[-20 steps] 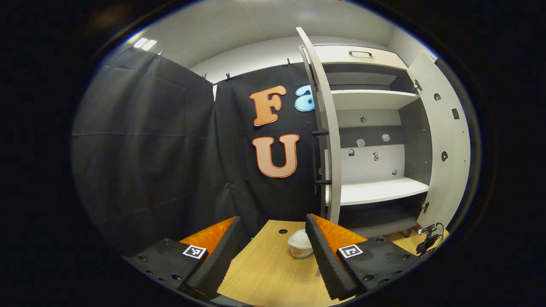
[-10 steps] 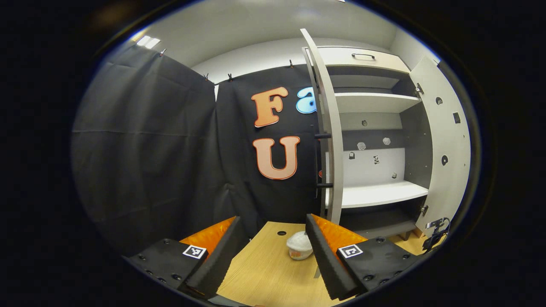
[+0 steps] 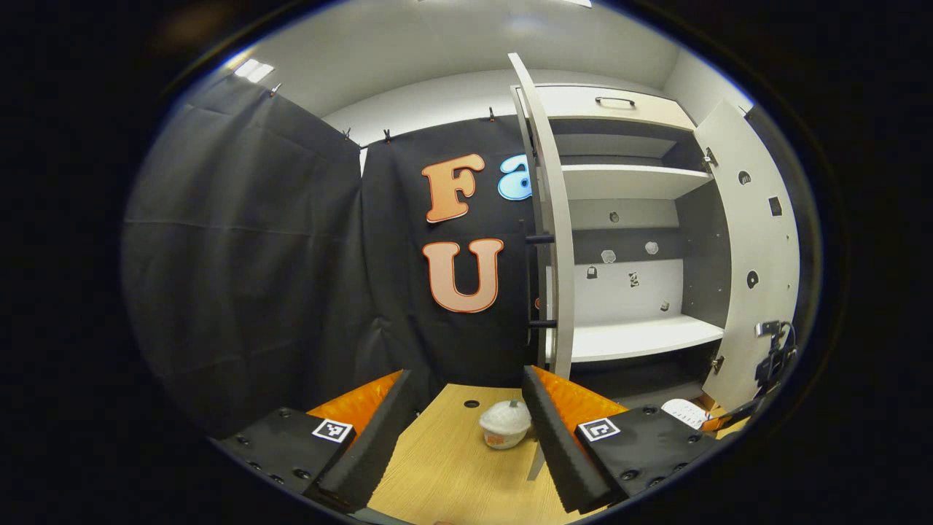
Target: Grab one shoe with the right hand and put it into the shoe cabinet, grab the other shoe with the left hand and put it into the shoe cabinet; then close the right door with the right hand and the left door with the left hand.
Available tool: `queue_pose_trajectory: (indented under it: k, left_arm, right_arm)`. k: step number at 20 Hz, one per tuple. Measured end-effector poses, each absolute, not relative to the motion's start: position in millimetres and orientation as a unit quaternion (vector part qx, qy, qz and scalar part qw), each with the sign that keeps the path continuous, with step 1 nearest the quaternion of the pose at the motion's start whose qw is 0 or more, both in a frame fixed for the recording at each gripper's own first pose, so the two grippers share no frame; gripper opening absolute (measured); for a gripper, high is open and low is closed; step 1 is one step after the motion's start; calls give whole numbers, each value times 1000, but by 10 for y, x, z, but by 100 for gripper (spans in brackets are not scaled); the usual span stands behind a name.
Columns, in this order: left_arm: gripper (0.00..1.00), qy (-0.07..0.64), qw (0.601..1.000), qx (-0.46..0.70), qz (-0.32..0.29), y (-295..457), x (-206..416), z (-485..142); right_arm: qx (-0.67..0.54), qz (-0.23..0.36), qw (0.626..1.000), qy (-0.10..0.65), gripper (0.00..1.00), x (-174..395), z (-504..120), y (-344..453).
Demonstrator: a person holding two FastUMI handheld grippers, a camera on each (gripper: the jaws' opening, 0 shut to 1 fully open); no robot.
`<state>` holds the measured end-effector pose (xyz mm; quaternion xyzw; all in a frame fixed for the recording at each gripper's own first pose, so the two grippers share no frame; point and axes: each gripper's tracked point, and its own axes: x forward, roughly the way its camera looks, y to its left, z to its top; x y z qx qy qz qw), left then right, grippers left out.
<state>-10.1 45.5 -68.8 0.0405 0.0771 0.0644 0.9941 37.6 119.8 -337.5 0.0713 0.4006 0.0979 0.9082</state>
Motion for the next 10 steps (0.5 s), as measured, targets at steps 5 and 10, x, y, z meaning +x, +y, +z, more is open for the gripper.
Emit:
queue_pose_trajectory:
  k: [5,10]
  left_arm:
    - [96,69,995,38,68,538,-95,-671]
    - [96,66,994,36,80,700,-115,-680]
  right_arm:
    - [82,109,923,360,0,591,-2599,1253]
    - [86,113,935,325,0,1037,-2038,1368]
